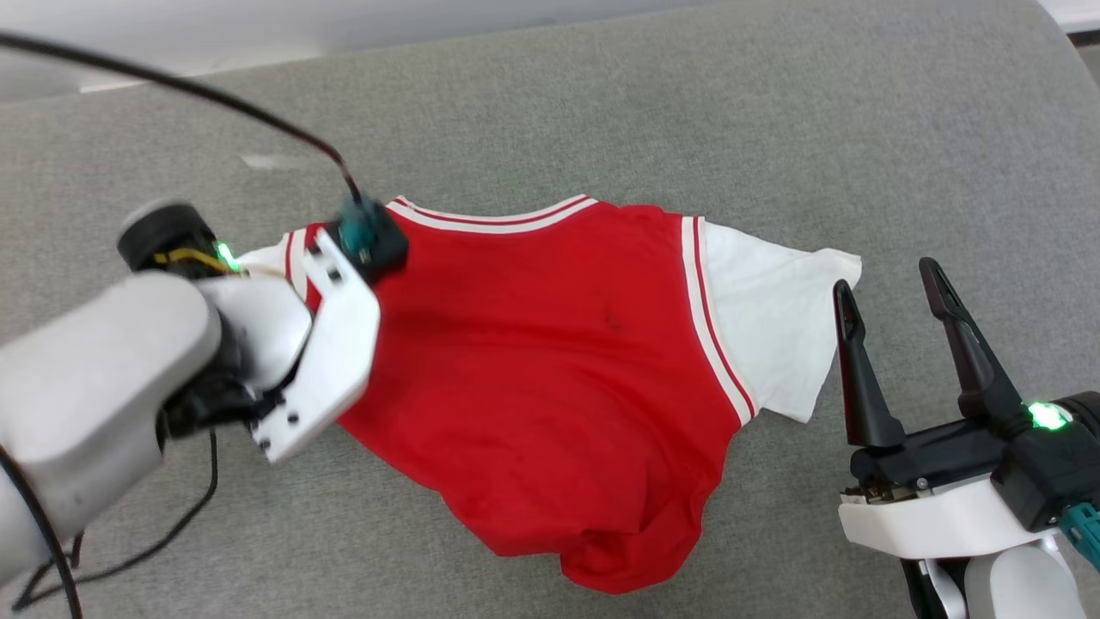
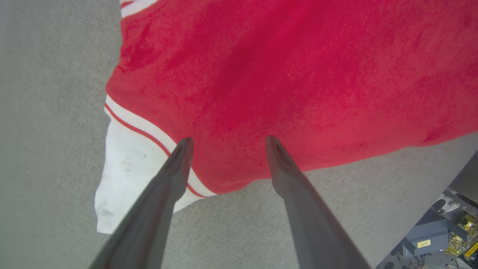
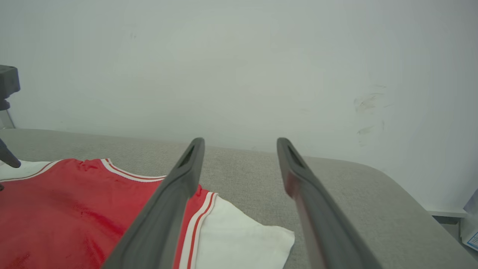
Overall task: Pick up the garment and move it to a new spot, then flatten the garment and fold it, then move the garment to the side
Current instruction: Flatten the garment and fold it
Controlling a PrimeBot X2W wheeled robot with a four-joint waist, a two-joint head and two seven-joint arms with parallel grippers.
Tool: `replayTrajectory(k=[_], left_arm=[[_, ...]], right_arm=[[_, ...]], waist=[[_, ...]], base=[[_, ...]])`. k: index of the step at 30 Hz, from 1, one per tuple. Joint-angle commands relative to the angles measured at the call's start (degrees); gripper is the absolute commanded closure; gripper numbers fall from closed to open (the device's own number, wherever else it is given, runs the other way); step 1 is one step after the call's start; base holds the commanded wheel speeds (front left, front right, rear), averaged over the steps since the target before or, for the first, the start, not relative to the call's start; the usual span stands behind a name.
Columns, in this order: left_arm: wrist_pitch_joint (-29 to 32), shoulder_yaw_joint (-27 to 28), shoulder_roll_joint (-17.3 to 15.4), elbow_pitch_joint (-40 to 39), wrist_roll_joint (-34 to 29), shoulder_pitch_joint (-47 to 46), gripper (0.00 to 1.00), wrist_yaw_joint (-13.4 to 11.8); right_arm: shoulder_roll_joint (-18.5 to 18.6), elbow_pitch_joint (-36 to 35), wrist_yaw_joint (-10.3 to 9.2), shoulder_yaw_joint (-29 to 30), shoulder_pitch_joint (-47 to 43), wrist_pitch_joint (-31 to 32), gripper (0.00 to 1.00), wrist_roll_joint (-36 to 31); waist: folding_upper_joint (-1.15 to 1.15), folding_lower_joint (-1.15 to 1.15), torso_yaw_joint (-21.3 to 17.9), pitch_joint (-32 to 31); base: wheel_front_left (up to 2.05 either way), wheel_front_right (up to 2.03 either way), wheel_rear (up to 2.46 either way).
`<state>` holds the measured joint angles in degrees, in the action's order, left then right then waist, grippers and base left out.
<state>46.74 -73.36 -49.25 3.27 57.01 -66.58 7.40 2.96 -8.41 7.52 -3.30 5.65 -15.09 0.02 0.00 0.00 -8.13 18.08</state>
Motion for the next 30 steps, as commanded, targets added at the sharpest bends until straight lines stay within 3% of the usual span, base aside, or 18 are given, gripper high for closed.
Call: replayTrajectory(k=[1, 7, 13, 14, 15, 23, 30], left_arm=[[1.57, 0.01, -0.07, -0.67, -0.95, 2.08, 0.0, -0.03], [5.14, -0.01, -0.84, -0.35, -3.41, 7.2, 0.0, -0.02], [3.19, -0.79, 0.32, 3.73, -4.92, 10.82, 0.0, -0.14], [2.49, -0.8, 0.63, 4.1, -4.9, 11.07, 0.9, -0.14], [1.76, -0.78, 0.86, 4.11, -4.72, 11.03, 1.0, -0.14], [-7.64, 0.06, -1.57, -0.13, -2.18, 8.58, 1.0, -0.09], [-12.37, 0.03, -5.18, -6.7, 0.07, 15.29, 1.0, -0.89]], right_arm=[[-0.16, -0.13, -0.06, -0.25, 0.6, -0.12, 0.0, 0.21], [-0.16, -0.15, -0.06, -0.62, 2.07, -0.12, 0.0, 0.97], [-0.16, 0.22, -0.06, -0.64, 2.99, -0.11, 0.0, 1.41], [-0.16, 0.37, -0.06, -0.57, 3.03, -0.12, 0.0, 1.41], [-0.16, 0.49, -0.06, -0.59, 2.99, -0.12, 0.0, 1.44], [-0.16, 1.39, -0.06, 0.22, 0.8, -0.12, 0.0, 0.8], [-0.15, 1.34, -0.06, 0.63, -1.45, -0.12, 0.0, 0.53]], waist=[[0.0, 0.0, -0.53, 0.8], [0.0, 0.0, -1.87, 3.33], [0.0, 0.0, -2.11, 4.35], [0.0, 0.0, -1.96, 4.16], [0.0, 0.0, -1.76, 3.85], [0.0, 0.0, 0.71, -1.06], [0.0, 0.0, 2.76, -4.51]], base=[[0.0, 0.0, 0.0], [0.0, 0.0, 0.0], [0.0, 0.0, 0.0], [0.0, 0.0, 0.0], [0.0, 0.0, 0.0], [0.0, 0.0, 0.0], [0.0, 0.0, 0.0]])
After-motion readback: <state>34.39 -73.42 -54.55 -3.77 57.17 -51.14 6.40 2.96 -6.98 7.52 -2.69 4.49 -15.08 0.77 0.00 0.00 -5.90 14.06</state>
